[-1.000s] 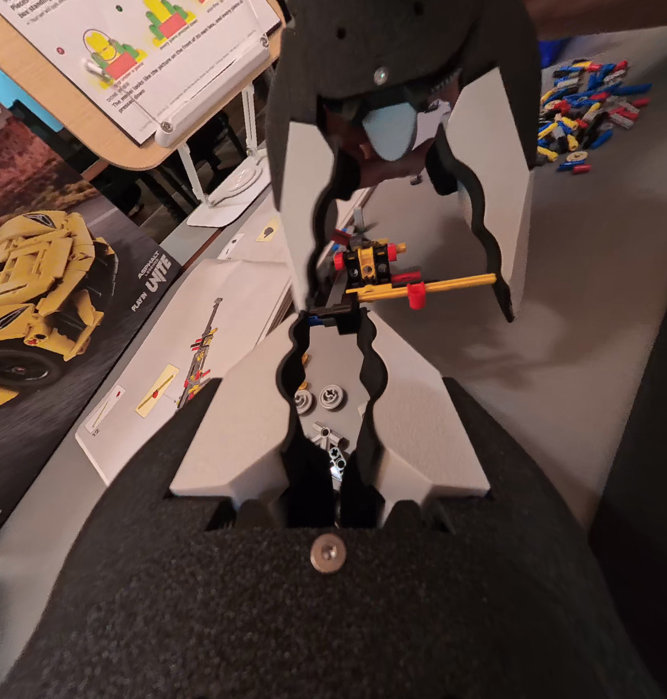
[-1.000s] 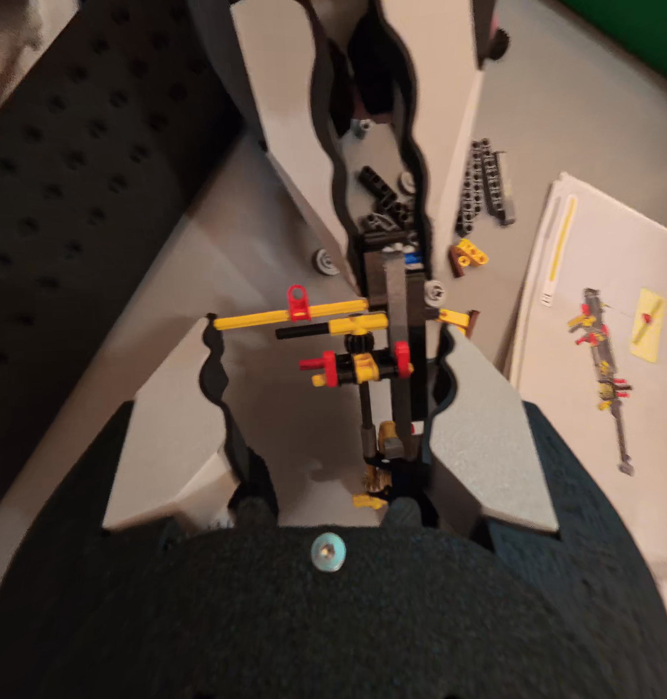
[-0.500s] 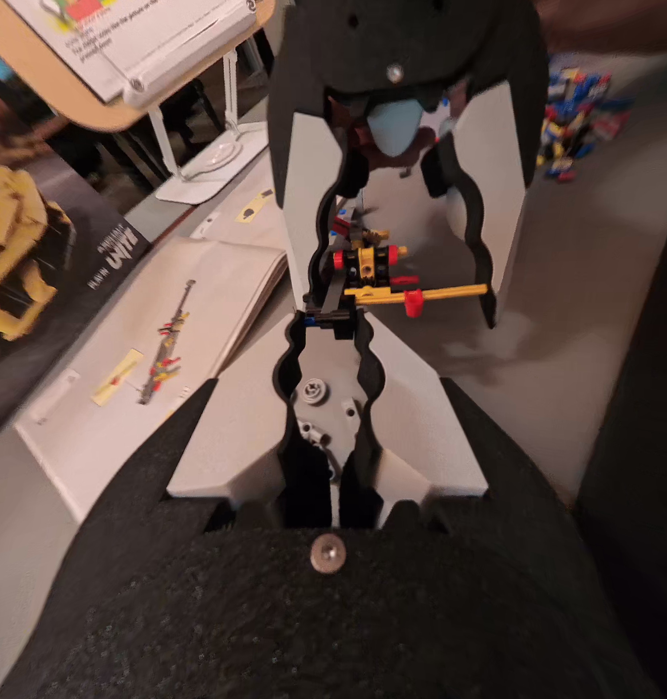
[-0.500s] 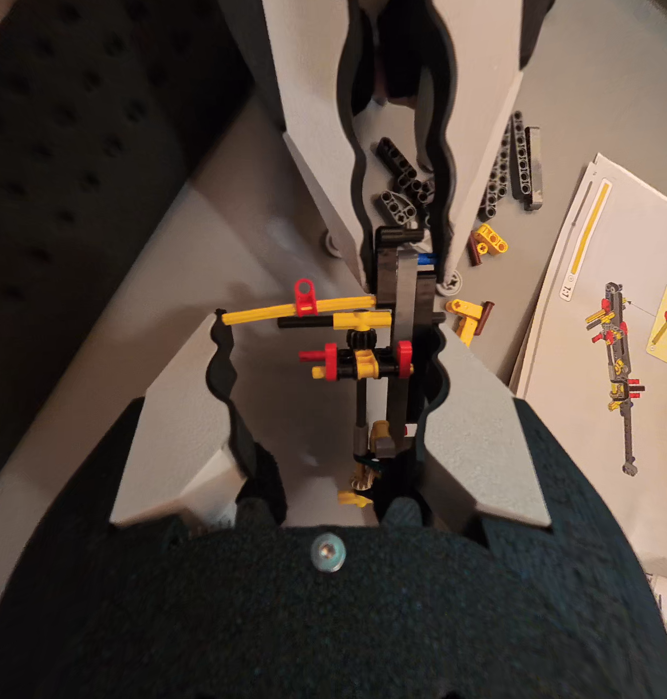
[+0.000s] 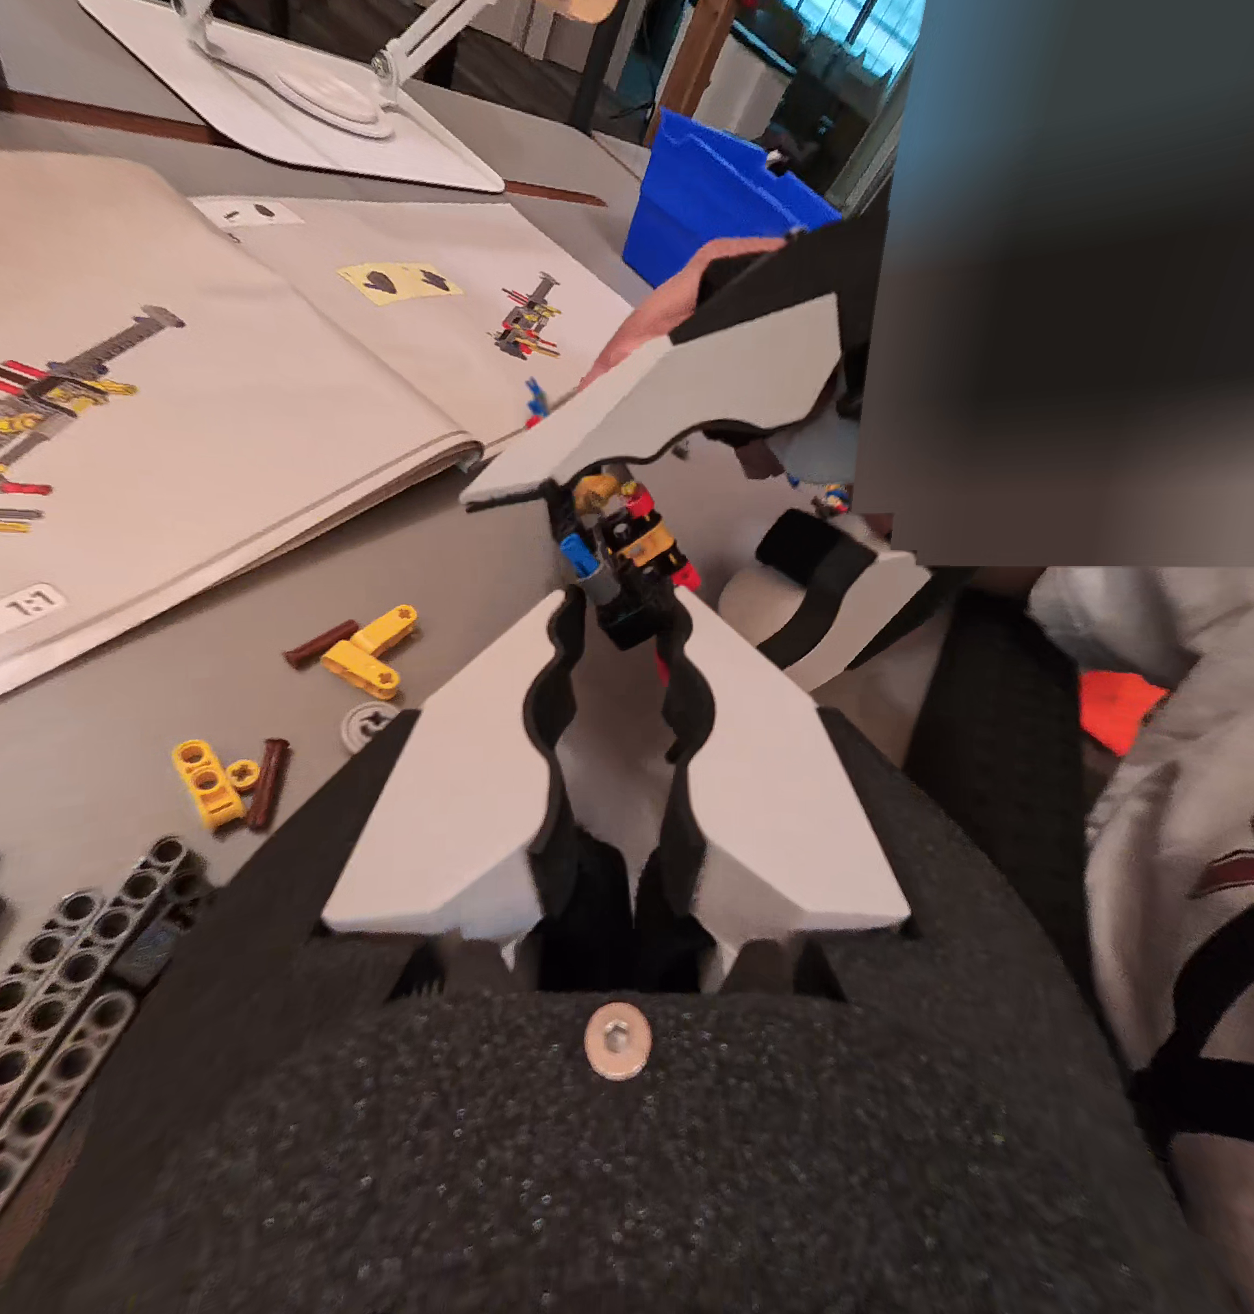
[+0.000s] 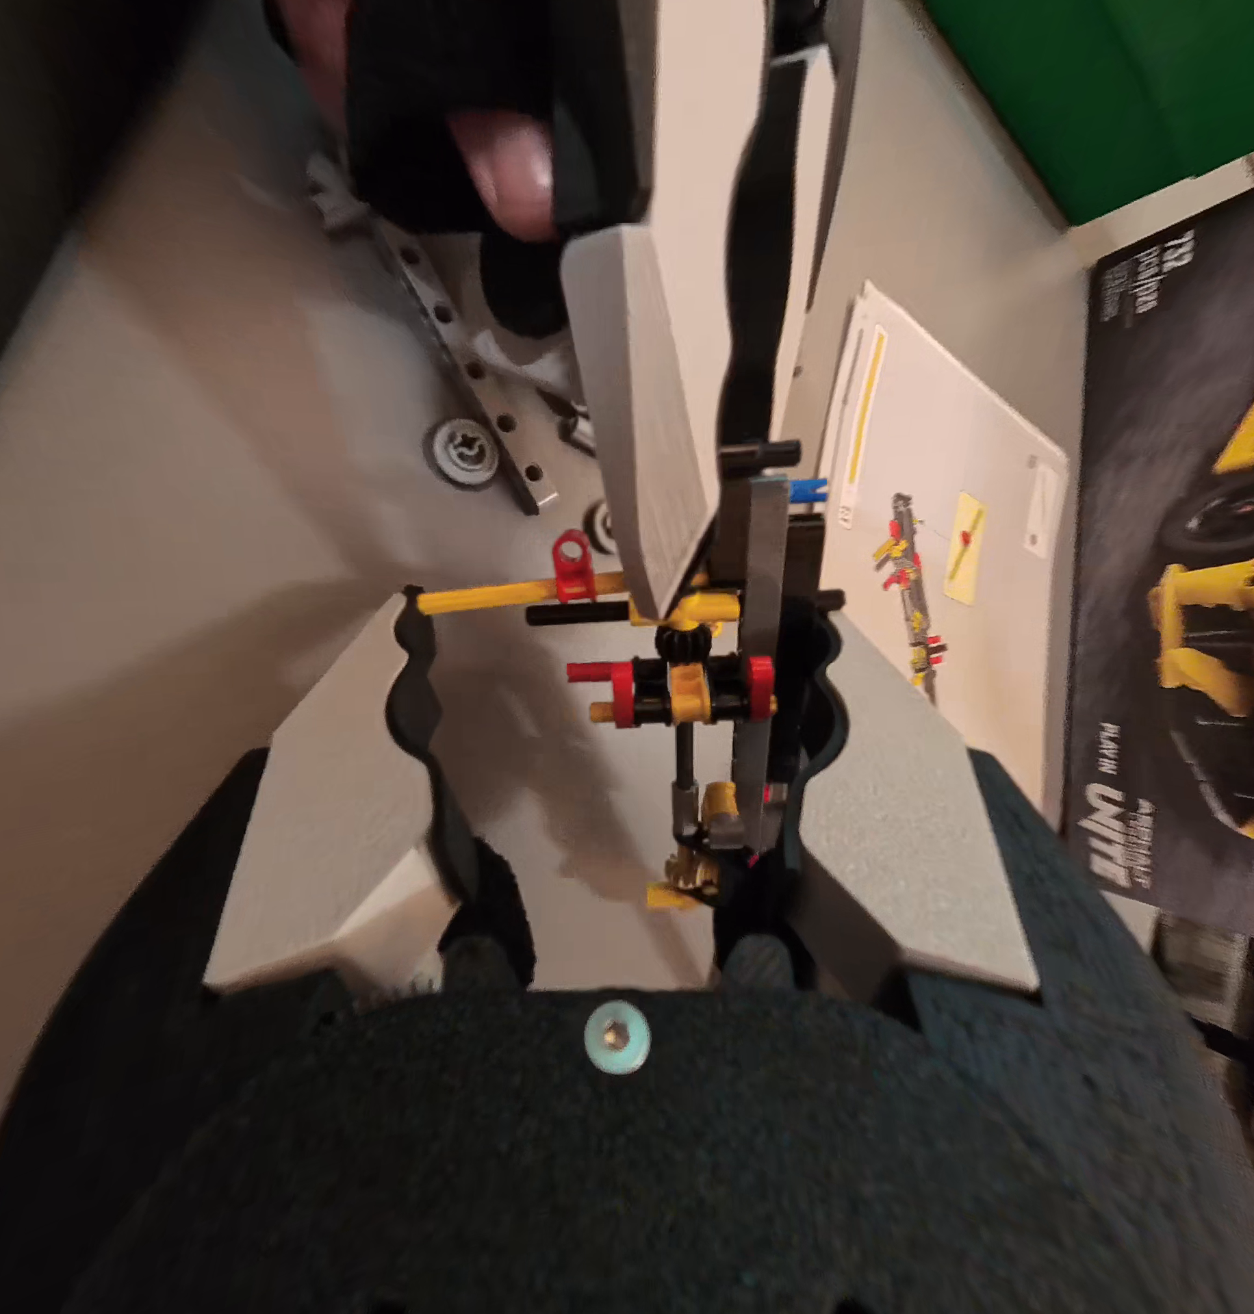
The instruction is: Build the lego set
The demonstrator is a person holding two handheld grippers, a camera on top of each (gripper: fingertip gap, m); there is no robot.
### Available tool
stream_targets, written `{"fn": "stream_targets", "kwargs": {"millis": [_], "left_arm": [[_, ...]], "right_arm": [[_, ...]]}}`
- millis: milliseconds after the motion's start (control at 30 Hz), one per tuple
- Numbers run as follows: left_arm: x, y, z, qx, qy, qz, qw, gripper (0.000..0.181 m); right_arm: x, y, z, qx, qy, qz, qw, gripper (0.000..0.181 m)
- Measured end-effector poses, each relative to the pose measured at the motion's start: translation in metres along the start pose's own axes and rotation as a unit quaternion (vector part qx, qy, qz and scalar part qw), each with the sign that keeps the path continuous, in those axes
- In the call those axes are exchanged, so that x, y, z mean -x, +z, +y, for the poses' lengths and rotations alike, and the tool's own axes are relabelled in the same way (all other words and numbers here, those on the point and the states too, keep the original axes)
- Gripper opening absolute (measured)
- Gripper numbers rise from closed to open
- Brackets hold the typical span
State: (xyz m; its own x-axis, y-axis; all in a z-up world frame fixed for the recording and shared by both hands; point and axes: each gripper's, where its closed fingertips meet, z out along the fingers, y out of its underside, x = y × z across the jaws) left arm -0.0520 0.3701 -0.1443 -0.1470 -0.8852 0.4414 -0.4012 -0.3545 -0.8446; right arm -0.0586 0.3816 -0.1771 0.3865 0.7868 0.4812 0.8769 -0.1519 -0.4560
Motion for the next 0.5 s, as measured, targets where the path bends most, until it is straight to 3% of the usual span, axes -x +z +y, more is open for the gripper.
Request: {"fn": "stream_targets", "kwargs": {"millis": [267, 467, 500], "left_arm": [[0.0, 0.0, -0.009, -0.033, -0.067, 0.023, 0.997, 0.017], [0.015, -0.001, -0.012, -0.046, -0.082, -0.017, 0.995, 0.013], [0.018, -0.002, -0.011, -0.045, -0.083, -0.027, 0.995, 0.011]], "right_arm": [[-0.005, 0.002, 0.004, 0.015, 0.023, 0.015, 1.0, 0.104], [-0.009, 0.004, 0.002, 0.016, 0.061, 0.026, 0.998, 0.103], [-0.014, 0.003, 0.005, 0.019, 0.062, 0.045, 0.997, 0.074]]}}
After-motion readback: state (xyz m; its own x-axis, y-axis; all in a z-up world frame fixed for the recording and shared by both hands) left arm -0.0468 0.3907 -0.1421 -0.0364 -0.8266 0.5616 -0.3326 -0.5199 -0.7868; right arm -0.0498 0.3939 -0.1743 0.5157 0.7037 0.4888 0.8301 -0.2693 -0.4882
